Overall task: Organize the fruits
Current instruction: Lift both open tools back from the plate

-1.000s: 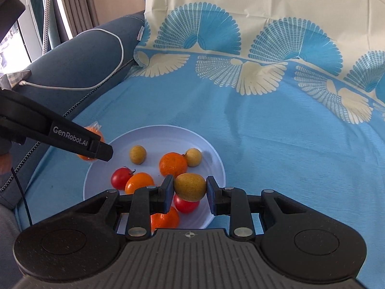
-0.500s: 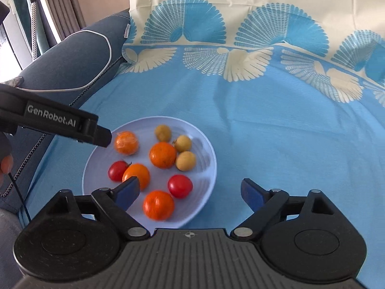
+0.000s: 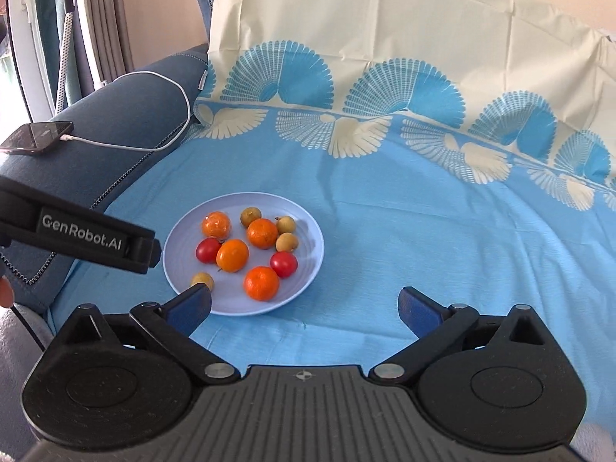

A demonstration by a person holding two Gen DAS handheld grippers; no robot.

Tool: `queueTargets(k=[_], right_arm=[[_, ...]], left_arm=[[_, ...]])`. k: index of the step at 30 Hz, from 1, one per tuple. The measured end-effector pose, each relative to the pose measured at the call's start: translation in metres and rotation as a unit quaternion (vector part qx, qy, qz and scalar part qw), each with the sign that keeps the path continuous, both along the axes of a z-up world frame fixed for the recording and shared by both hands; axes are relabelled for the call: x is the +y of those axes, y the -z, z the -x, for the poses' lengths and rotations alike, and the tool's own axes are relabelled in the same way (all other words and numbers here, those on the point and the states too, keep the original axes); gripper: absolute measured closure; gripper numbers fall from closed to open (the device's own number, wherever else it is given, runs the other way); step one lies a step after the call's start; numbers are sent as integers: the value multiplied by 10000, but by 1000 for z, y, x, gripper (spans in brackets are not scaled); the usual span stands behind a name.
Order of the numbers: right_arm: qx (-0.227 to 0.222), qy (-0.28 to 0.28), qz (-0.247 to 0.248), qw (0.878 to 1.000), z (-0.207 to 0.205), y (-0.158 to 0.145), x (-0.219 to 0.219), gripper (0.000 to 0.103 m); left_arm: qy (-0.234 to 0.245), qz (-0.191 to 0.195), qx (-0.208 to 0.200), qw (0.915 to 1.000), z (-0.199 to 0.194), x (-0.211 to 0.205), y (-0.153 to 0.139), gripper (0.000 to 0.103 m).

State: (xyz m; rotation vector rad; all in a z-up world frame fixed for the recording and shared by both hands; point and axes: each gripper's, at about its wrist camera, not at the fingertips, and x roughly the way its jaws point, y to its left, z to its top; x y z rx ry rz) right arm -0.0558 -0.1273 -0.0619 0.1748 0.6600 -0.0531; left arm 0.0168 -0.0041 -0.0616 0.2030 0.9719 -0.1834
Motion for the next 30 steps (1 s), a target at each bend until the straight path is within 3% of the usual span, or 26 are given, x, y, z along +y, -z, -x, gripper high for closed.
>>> queueTargets(k=[10,30], right_arm=[[-112,136,151,9997,25,-5,3,1],[-132,83,247,9996,23,-7,7,1]], left_arm=[[-20,-63,-93,9999,22,-1,-5,0],[-231,-160,85,9996,8,1,3,0]])
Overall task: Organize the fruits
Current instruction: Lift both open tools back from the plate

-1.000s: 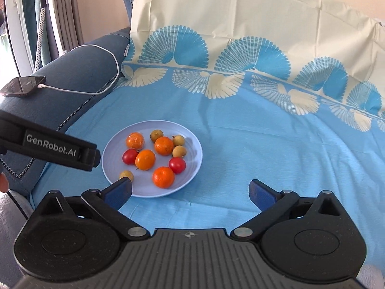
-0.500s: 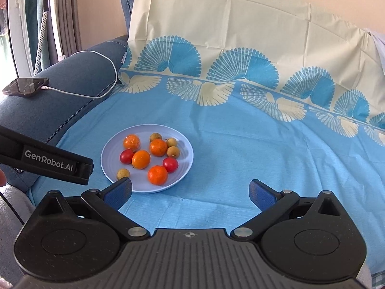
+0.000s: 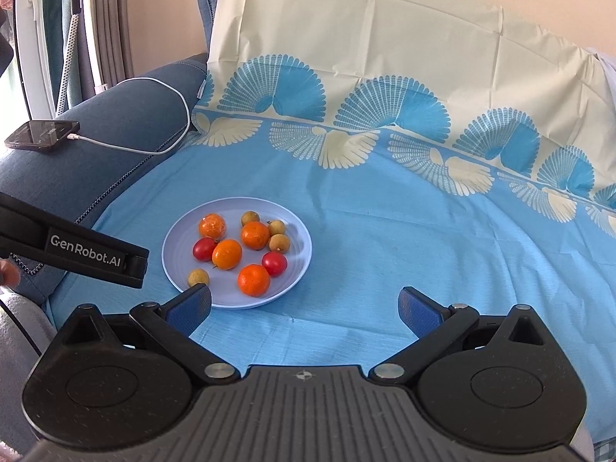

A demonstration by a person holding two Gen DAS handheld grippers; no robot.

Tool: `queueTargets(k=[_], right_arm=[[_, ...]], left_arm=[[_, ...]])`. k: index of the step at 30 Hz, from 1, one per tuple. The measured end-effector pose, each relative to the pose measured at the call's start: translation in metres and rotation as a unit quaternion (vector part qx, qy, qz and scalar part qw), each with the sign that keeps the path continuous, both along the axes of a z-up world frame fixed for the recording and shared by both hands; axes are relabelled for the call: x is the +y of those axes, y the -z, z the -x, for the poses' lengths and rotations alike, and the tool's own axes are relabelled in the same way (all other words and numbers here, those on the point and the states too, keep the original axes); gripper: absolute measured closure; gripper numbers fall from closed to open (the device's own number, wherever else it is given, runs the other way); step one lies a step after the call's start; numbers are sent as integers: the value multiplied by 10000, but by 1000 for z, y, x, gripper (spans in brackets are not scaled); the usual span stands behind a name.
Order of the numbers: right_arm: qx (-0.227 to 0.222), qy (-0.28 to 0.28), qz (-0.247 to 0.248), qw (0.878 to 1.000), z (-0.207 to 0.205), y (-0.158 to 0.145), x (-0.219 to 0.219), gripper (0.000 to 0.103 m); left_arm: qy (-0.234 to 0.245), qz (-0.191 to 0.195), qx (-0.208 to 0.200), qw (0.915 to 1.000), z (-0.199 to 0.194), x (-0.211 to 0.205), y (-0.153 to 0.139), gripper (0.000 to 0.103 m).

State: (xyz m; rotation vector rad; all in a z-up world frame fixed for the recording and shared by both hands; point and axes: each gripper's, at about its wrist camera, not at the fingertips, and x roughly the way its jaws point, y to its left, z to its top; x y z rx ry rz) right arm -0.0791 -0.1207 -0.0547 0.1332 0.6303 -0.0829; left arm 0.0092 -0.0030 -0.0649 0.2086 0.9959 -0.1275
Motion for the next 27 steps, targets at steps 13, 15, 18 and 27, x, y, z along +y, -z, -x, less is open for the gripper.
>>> queueTargets(k=[13,15,18,27], right_arm=[[-56,11,-16,10000,0,2,-1,1],[-74,19,-13,10000,1,3,-1,1],[-97,39,-4,9999,1,3,-1,1],[-90,59,6,9999,0,4,-1,1]], left_arm=[[-4,-101,-7,9999,2,-3,1,0],[-9,-107,-4,9999,2,-3,1,0],[-24,-115,-12,9999,2,-3,1,0],[-68,-154,25,9999,0,-4,2,0]])
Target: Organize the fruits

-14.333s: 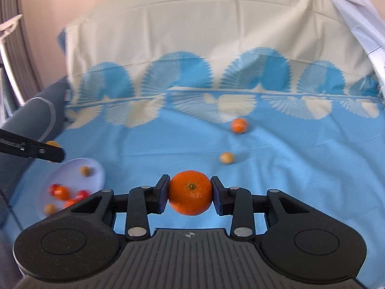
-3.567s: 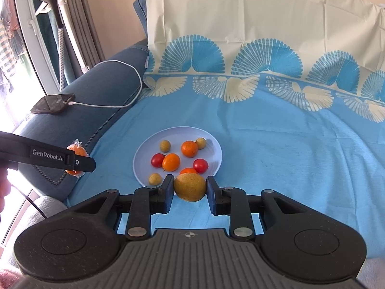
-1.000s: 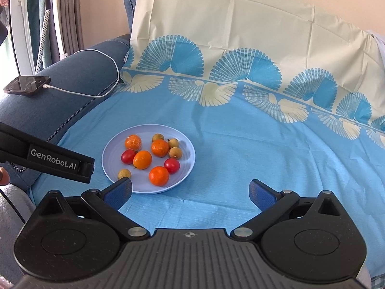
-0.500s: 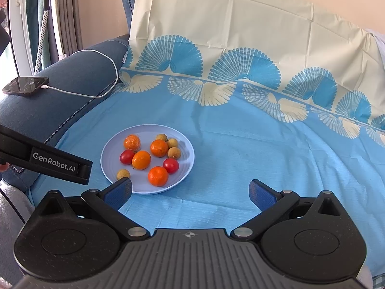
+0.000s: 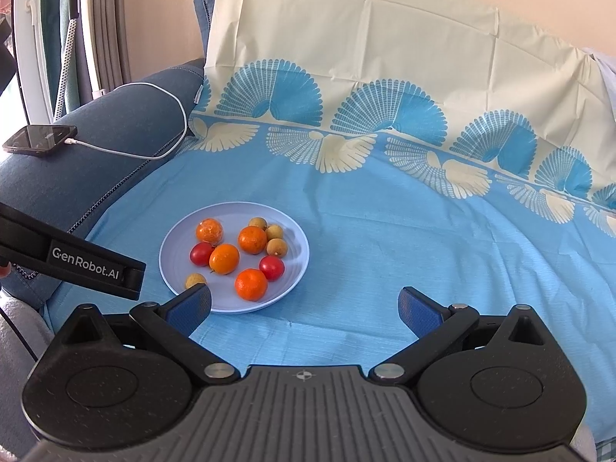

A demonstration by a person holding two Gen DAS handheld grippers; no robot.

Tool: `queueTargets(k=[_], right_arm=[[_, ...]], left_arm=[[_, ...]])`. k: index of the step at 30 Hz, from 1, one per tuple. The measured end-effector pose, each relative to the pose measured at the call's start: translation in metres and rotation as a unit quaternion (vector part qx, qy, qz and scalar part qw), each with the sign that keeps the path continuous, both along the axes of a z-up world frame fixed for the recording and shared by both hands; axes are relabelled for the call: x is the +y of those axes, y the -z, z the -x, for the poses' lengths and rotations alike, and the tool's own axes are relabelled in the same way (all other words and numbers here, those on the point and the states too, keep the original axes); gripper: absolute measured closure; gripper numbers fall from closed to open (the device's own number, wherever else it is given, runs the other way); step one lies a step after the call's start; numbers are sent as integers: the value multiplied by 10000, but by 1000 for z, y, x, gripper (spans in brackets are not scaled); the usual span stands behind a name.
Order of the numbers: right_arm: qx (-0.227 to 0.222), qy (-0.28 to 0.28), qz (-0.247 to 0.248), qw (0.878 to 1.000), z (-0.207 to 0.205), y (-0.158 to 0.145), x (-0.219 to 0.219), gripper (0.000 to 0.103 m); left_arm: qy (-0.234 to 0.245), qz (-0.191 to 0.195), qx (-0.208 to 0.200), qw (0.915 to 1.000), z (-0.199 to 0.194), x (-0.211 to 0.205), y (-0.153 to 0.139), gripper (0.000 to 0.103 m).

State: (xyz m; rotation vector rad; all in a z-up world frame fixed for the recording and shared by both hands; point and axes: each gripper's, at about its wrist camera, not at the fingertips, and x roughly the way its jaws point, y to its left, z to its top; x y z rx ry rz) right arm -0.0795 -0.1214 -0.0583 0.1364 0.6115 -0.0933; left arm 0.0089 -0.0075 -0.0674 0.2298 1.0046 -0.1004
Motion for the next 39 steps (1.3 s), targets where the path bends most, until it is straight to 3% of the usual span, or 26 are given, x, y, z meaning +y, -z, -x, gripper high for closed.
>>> queueTargets(k=[39], right_arm=[[11,-29,-96,9999,-7,-1,1,1]], left_arm=[[-139,-49,25,9999,0,-3,4,0]])
